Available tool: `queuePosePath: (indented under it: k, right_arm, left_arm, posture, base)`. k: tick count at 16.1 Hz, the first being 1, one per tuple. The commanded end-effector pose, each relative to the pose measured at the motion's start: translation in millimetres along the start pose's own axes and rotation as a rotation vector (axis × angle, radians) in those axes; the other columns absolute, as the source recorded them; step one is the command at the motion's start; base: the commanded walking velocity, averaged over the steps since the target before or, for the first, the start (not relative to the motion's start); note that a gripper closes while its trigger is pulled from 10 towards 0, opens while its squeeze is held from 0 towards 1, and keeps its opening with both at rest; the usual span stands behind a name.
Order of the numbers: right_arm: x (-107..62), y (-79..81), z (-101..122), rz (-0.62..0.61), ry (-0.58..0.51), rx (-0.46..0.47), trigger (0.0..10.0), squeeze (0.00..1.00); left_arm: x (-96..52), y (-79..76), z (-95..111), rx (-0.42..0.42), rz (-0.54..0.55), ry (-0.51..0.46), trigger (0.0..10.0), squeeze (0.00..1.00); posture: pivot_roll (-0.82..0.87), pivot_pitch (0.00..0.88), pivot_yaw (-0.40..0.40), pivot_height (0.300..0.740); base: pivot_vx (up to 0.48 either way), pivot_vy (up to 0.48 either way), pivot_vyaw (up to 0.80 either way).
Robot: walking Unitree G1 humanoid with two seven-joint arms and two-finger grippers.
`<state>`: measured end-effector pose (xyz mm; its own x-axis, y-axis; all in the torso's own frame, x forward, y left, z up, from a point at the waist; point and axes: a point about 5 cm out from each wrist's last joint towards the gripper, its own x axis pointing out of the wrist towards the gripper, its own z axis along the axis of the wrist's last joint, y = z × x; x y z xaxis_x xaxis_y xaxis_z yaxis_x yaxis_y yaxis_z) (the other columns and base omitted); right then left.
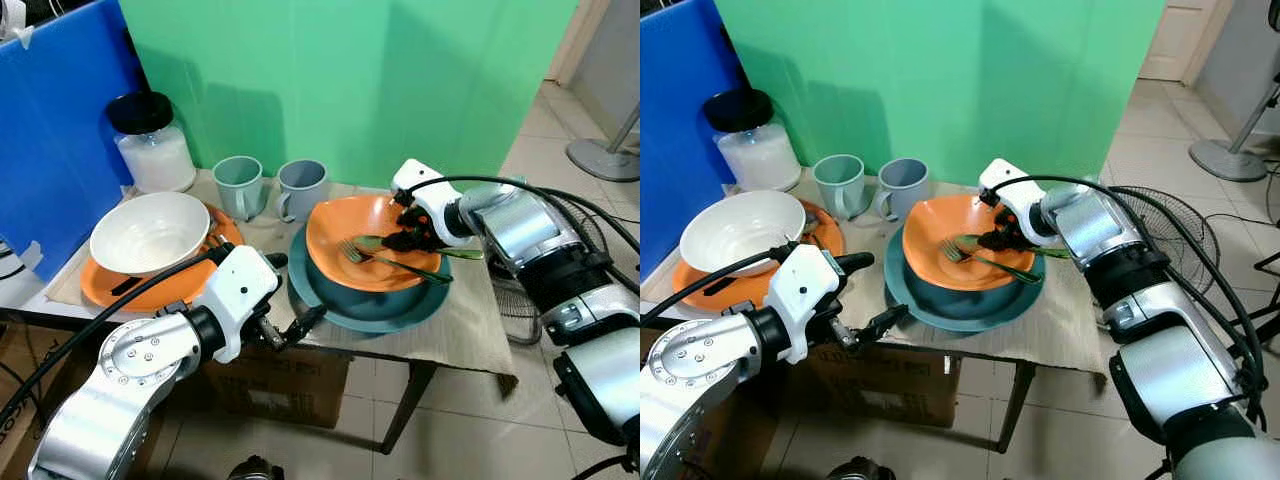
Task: Setting the table
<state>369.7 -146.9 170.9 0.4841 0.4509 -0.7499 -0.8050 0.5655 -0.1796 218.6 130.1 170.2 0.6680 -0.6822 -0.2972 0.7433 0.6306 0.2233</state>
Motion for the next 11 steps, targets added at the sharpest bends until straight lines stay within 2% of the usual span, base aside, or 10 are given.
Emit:
queuePosePath:
  k: [1, 11]
  right_arm:
    - [-3.3, -3.3, 5, -0.022, 0.012, -0.017, 0.0, 0.0]
    - [2.5, -1.6, -5, -0.033, 0.108, -0.092, 0.0, 0.0]
  left_arm:
    - [1.1, -2.1, -2, -0.002, -0.018, 0.016, 10.0, 0.0]
    - [0.8, -2.9, -8, 0.021, -0.045, 0.06, 10.0, 0.0]
  posture:
    - [-0.04, 0.0, 0.031, 0.74]
    - [-0.05, 0.0, 0.028, 0.74]
  base:
    - [0.0, 0.0, 0.0]
    - [0.0, 0.0, 0.0]
